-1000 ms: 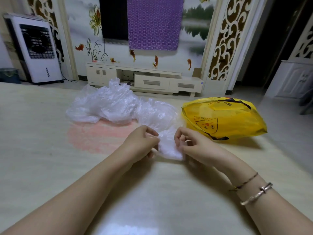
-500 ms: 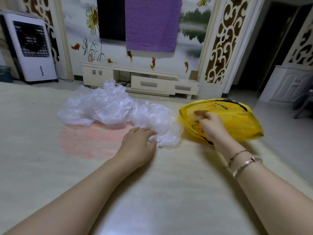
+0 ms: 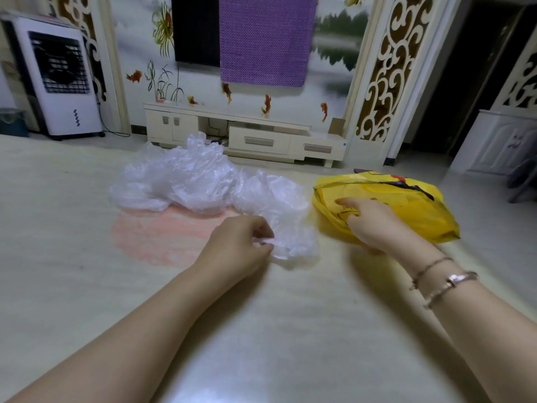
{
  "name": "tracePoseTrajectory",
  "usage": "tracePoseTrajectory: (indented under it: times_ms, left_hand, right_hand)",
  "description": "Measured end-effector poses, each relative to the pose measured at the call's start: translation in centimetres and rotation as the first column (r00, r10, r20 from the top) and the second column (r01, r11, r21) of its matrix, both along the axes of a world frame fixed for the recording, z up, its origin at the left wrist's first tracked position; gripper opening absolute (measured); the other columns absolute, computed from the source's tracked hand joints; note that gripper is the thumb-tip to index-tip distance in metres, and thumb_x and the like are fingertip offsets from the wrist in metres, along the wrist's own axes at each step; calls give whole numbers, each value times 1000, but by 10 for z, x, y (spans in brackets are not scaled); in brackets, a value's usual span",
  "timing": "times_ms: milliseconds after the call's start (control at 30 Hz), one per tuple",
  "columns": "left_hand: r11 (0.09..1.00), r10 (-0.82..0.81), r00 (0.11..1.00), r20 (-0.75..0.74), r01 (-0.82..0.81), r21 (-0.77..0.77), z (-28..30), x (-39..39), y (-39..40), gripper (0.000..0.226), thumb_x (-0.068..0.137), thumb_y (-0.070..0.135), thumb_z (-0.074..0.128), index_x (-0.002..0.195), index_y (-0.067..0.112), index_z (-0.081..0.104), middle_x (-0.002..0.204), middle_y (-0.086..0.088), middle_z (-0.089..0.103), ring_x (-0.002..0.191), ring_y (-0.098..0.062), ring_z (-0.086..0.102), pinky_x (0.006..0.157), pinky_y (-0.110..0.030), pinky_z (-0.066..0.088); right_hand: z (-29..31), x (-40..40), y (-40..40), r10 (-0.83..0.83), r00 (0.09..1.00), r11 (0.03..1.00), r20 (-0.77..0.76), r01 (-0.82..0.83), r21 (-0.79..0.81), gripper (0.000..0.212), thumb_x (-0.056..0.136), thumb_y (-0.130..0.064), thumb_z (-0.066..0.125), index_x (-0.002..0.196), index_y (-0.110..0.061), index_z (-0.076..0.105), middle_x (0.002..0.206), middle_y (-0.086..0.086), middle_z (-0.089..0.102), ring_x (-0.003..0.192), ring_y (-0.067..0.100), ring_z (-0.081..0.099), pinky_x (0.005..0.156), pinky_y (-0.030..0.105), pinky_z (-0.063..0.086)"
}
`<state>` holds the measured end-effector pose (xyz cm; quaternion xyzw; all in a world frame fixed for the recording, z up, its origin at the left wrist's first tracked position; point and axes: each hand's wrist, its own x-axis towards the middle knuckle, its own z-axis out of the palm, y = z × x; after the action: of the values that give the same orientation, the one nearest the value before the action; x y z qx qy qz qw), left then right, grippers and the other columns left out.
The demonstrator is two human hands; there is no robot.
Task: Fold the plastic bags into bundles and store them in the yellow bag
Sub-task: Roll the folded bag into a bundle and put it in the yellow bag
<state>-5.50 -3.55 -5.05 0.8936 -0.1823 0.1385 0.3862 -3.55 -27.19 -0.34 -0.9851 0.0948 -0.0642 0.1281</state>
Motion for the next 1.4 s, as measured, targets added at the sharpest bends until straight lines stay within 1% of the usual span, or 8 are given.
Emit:
tracePoseTrajectory:
  times_ms: [167,333,433,600,800,1000,1133,1400]
  left_hand:
    - [982,-50,990,-130,24,-189,7,-9,0,5,80,14,71,85,17,71,86,6,69,73,-10,66,57,-15,49]
    - [982,-187,916,-355,166,-89,12,-17,4,45,80,26,77,121,25,59,115,6,61,97,-8,63,69,-10,50]
    - [971,-200,896,-396,126,-204,17,-19,0,36,88,38,66,121,27,59,109,5,65,92,-11,66,63,-12,51]
    - [979,-154,941,-300,104,-178,10,-16,-11,21,90,20,65,111,19,65,94,0,66,42,-2,54,43,-19,42]
    - [899,-208,948,-239,89,-428,16,-21,-15,6,85,11,71,87,6,74,65,10,64,54,5,52,54,-10,37]
    - [575,-442,841,-312,-2,-818,27,-26,-6,7,81,4,69,84,-1,66,82,-15,68,73,-21,68,68,-26,58]
    - [649,-402,855,-328,13,-760,28,-32,-10,25,82,-3,67,103,-15,60,100,-30,66,78,-24,70,64,-25,56]
    - [782,-158,897,-413,-141,-607,30,-31,-7,25,92,5,52,68,11,46,57,-5,59,41,-11,48,45,-19,43]
  right_hand:
    - [2,-53,20,91,992,990,83,-99,96,15,89,-18,46,91,-19,61,96,2,63,89,21,58,76,38,51]
    - [-20,-56,32,181,983,947,33,-183,265,17,86,-27,59,102,-23,57,86,-8,60,79,10,57,71,31,47]
    - [-31,-50,36,247,967,885,67,-254,391,18,84,-19,65,102,-21,60,87,-3,60,71,9,54,61,24,44]
    - [-32,-49,43,275,933,504,233,-346,792,18,85,3,63,93,-14,65,75,0,60,67,13,56,54,22,41]
    - [-25,-50,48,173,916,-40,362,-361,932,24,81,-2,65,102,-11,56,82,3,71,86,18,65,76,33,42]
    - [-35,-53,52,122,911,136,393,-408,903,17,85,-7,66,100,-15,61,98,-2,69,99,19,62,74,29,46]
    - [-41,-56,61,244,895,191,374,-422,886,11,83,-16,71,92,-13,68,88,-1,72,85,15,65,78,29,51]
    - [-26,-53,39,-232,941,3,247,-254,967,16,101,-18,45,97,-6,55,105,19,67,84,25,67,64,32,58]
